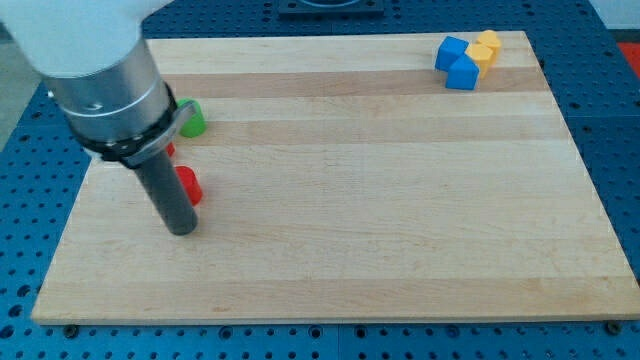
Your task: Push the red circle closer to the green circle
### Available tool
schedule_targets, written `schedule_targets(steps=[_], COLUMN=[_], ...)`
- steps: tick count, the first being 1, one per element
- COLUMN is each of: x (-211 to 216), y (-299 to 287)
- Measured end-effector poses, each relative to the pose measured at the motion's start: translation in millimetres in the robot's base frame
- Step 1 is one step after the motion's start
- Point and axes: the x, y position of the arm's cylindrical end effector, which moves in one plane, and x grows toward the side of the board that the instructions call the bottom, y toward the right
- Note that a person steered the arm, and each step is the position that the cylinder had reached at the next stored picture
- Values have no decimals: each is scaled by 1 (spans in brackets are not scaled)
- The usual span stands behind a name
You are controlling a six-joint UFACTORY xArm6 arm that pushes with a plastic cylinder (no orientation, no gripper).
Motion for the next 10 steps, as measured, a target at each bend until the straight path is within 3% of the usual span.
schedule_targets(steps=[3, 6, 10], x=[-49, -35, -72], y=[0, -4, -30])
